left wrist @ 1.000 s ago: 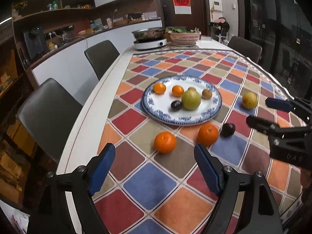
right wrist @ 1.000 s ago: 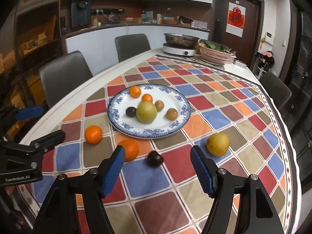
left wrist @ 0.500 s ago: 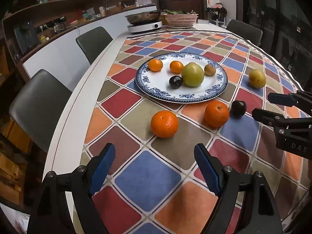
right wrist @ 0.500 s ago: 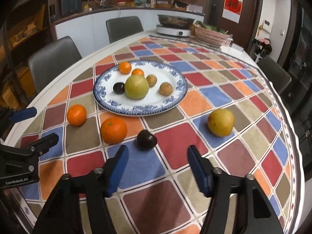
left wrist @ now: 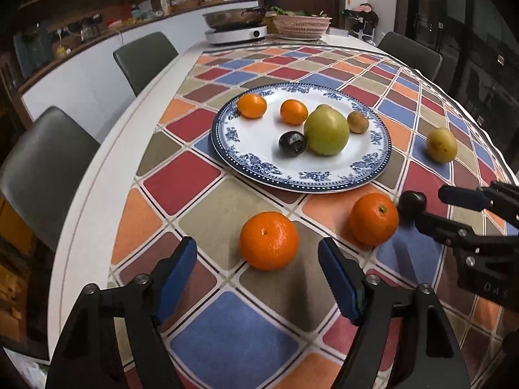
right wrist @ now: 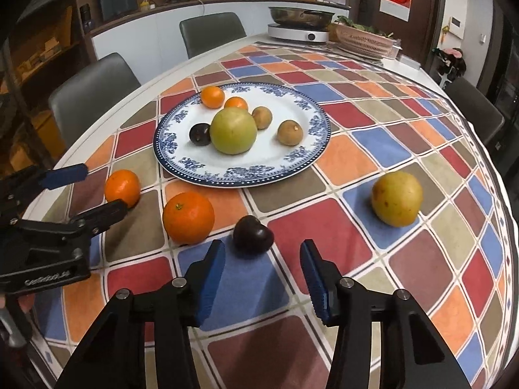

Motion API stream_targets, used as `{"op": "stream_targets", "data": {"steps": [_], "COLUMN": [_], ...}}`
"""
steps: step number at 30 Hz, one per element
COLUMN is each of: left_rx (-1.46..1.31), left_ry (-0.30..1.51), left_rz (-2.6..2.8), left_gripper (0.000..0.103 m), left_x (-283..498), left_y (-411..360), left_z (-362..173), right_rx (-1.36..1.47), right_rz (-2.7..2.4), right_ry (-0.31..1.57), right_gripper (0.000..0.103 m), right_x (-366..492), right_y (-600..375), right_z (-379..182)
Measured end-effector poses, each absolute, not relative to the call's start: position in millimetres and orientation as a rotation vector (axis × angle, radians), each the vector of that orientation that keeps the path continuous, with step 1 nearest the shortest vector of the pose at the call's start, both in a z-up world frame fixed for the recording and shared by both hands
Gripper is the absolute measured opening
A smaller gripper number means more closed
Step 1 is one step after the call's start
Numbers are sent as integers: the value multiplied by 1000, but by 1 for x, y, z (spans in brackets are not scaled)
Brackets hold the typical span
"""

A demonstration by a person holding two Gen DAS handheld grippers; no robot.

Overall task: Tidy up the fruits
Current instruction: 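Grasp the orange with the left gripper while the right gripper grasps the dark plum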

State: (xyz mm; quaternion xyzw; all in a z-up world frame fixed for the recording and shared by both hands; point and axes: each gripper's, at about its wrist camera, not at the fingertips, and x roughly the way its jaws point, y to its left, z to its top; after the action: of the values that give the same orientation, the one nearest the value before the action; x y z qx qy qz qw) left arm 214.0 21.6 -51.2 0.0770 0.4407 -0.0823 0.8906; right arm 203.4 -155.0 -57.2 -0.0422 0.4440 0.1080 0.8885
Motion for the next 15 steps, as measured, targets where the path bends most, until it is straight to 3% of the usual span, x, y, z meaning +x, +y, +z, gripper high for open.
{"op": "stream_targets", "data": {"steps": [8, 13, 15], "left_rx": [119, 113, 117], "left_ry": [950, 969, 971], "left_rz": [-189, -203, -200], "left_gripper": [59, 43, 41], "left_x": [227, 231, 232], "left_y": [21, 18, 18], "left_z": [-58, -62, -62], "right_rx": [-76, -68, -71], "right_rz": [259, 267, 267], "right_ry": [950, 961, 957], "right_gripper": [43, 34, 32], "right_x": [213, 216, 216], "right_y": [-149, -149, -149], "right_z": [-63, -65, -65]}}
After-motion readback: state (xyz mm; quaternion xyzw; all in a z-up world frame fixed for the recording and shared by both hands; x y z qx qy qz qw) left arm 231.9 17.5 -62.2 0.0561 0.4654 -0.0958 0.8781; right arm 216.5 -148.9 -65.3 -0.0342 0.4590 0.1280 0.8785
